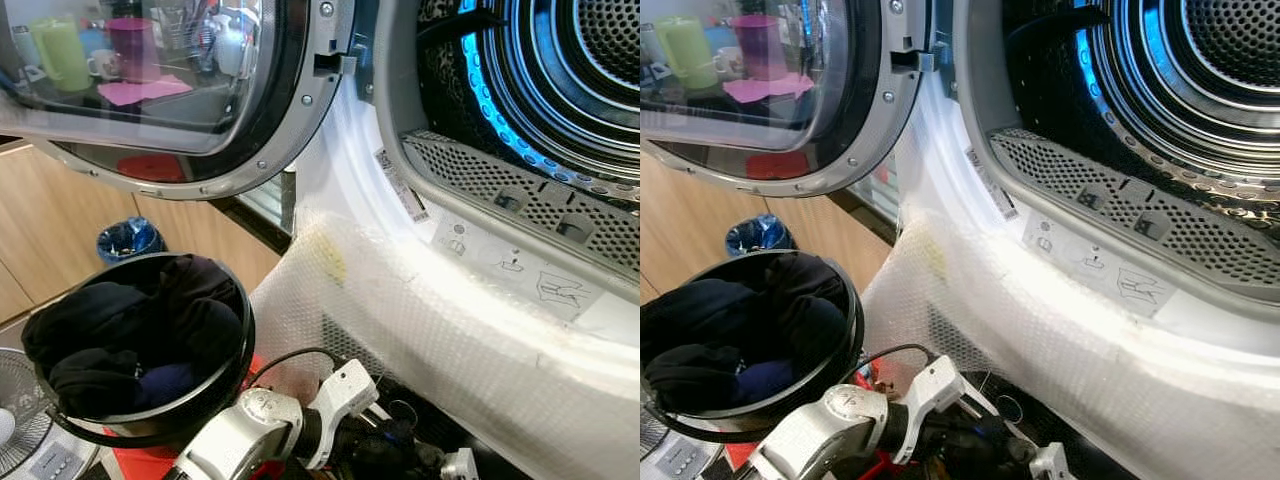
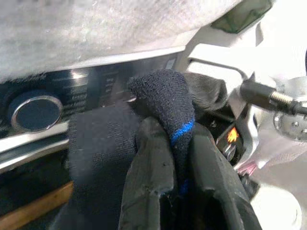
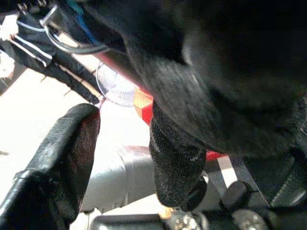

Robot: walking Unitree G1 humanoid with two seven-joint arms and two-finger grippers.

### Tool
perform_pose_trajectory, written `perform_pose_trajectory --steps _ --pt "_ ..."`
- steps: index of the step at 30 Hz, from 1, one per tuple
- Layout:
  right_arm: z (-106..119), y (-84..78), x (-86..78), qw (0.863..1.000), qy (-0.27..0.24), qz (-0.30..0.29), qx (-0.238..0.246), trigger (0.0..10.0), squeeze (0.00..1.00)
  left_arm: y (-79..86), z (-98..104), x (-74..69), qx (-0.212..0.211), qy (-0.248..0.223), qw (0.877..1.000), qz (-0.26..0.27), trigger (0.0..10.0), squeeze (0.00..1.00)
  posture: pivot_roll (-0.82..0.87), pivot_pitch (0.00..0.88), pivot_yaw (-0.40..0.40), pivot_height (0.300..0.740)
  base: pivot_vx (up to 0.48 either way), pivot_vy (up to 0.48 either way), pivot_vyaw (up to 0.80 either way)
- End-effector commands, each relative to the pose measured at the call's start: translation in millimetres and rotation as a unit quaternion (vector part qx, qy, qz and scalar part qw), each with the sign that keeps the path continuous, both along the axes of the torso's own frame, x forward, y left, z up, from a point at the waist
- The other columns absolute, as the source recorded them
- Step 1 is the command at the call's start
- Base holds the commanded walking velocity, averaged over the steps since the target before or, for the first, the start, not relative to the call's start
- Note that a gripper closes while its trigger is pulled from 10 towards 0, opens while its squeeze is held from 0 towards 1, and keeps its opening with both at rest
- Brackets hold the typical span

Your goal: Clothes washing

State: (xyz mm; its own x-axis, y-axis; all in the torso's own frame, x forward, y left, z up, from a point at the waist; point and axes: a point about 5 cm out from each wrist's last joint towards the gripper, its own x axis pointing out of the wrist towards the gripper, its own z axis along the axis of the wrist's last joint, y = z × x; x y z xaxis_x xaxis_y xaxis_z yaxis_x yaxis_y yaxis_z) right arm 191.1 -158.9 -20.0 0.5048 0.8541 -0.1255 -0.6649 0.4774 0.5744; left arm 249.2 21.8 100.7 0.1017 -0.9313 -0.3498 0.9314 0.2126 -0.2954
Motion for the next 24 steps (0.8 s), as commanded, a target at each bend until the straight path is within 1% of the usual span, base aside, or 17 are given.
perform_pose_trajectory --steps 1,3,4,5,6,8,11,12,14,15,19,20,21,22,24 --pt "3 1.7 0.6 1.000 -0.003 -0.005 0.001 10.0 0.00 -7.7 0 -1.8 0.001 -0.006 1.000 -0.018 0.0 0.00 0.34 0.131 -0.094 0.740 0.000 0.000 0.00" --pt "3 2.5 0.6 1.000 -0.002 -0.008 0.000 10.0 0.00 -8.4 0 -1.8 0.000 -0.006 1.000 -0.019 0.0 0.00 0.34 0.131 -0.094 0.740 0.000 0.000 0.00" --pt "3 2.8 2.4 1.000 -0.007 -0.020 -0.004 10.0 0.00 -8.9 1 -1.8 -0.002 -0.006 1.000 -0.019 0.0 0.00 0.34 0.131 -0.094 0.740 0.000 0.000 0.00" --pt "2 1.4 7.5 0.998 -0.010 -0.056 -0.012 10.0 0.00 -9.0 1 -1.7 -0.003 -0.006 1.000 -0.019 0.0 0.00 0.34 0.131 -0.094 0.740 0.000 0.000 0.00" --pt "2 1.2 9.2 0.998 -0.011 -0.068 -0.010 10.0 0.00 -8.9 1 -1.7 -0.003 -0.006 1.000 -0.018 0.0 0.00 0.34 0.131 -0.094 0.740 0.000 0.000 0.00" --pt "2 1.1 10.0 0.997 -0.011 -0.074 -0.008 10.0 0.00 -8.7 1 -1.7 -0.003 -0.006 1.000 -0.018 0.0 0.00 0.34 0.131 -0.094 0.740 0.000 0.000 0.00" --pt "0 0.2 16.1 0.992 -0.005 -0.119 -0.032 10.0 0.00 -7.1 0 -2.4 -0.002 -0.002 1.000 -0.015 0.0 0.00 0.34 0.132 -0.094 0.740 0.000 0.000 0.00" --pt "-1 -1.0 17.6 0.990 -0.002 -0.133 -0.033 10.0 0.00 -6.8 0 -3.1 -0.003 -0.001 1.000 -0.015 0.0 0.00 0.34 0.132 -0.094 0.740 0.000 0.000 0.00" --pt "0 -2.0 17.8 0.990 -0.006 -0.138 -0.032 10.0 0.00 -6.5 0 -3.6 -0.003 -0.001 1.000 -0.015 0.0 0.00 0.34 0.132 -0.094 0.740 0.000 0.000 0.00" --pt "1 -3.6 16.8 0.990 -0.005 -0.142 -0.022 10.0 0.00 -5.5 -1 -4.1 -0.003 -0.001 1.000 -0.013 0.0 0.00 0.35 0.133 -0.094 0.740 0.000 0.000 0.00" --pt "2 -4.4 13.7 0.991 -0.003 -0.132 -0.008 10.0 0.00 -4.0 -1 -3.9 -0.003 -0.001 1.000 -0.008 0.0 0.00 0.35 0.133 -0.094 0.740 0.000 0.000 0.00" --pt "2 -4.7 13.3 0.991 -0.002 -0.131 -0.008 2.2 0.00 -3.6 -1 -3.6 -0.003 -0.001 1.000 -0.007 0.0 0.00 0.35 0.133 -0.094 0.740 0.000 0.000 0.00" --pt "1 -4.8 13.2 0.991 -0.002 -0.131 -0.009 2.2 0.00 -3.5 -1 -3.5 -0.002 -0.001 1.000 -0.007 0.0 0.00 0.35 0.133 -0.094 0.740 0.000 0.000 0.00" --pt "1 -4.8 12.5 0.992 0.000 -0.127 -0.009 0.0 0.00 -3.1 -1 -3.3 -0.002 -0.001 1.000 -0.007 0.0 0.00 0.35 0.135 -0.094 0.740 0.000 0.000 0.00" --pt "0 -4.5 11.4 0.993 0.004 -0.121 -0.008 0.0 0.00 -2.6 -1 -2.6 0.000 -0.002 1.000 -0.005 0.0 0.00 0.35 0.135 -0.094 0.740 0.000 0.000 0.00"
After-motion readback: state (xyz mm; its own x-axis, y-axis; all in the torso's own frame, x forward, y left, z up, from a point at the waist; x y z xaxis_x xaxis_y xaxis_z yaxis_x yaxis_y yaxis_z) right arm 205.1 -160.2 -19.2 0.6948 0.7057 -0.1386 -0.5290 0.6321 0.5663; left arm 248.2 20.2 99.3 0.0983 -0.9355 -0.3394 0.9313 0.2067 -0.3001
